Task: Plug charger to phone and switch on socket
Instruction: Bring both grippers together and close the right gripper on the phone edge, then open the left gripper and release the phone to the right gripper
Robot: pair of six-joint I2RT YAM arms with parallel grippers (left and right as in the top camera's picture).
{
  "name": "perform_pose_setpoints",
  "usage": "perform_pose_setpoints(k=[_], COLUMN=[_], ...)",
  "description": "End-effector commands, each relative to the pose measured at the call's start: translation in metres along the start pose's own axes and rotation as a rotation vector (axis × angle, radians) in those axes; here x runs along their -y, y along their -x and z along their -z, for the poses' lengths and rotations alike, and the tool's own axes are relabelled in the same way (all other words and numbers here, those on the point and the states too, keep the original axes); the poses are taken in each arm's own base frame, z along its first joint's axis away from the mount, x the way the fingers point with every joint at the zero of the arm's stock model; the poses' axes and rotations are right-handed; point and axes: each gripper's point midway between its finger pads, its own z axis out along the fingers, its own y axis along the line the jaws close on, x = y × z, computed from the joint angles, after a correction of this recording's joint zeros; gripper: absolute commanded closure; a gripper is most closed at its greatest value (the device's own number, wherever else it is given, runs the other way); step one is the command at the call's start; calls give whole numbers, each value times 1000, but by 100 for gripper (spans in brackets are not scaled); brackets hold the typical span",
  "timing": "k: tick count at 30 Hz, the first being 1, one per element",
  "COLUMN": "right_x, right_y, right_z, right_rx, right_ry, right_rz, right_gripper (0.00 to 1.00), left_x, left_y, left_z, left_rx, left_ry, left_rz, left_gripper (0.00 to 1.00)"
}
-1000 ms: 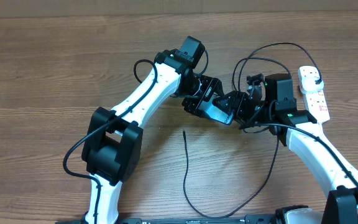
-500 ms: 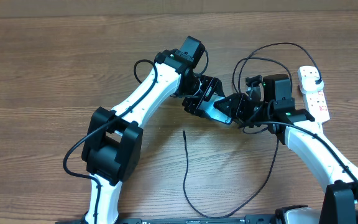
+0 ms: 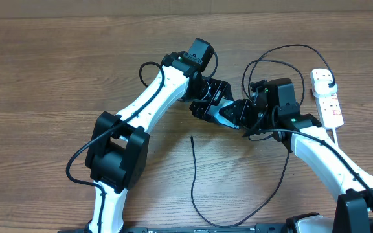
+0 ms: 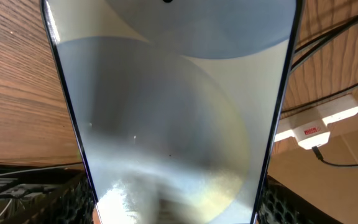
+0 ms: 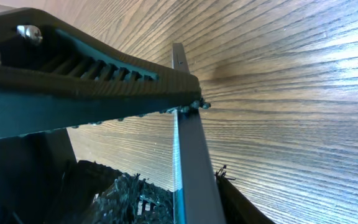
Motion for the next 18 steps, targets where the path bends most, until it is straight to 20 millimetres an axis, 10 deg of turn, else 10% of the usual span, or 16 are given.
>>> perform_pose_setpoints(k=[1, 18], right_x=[0, 2], right_y=[6, 5], right_z=[-1, -1], right_rx=[27, 27], right_ry=[-25, -33], right_rz=[19, 16], right_gripper=[62, 74], left_x=[9, 9], left_y=[-10, -10], left_z=[4, 3], left_rx=[-15, -15], left_ry=[-21, -21], left_rz=[-2, -3], left_gripper=[96, 96])
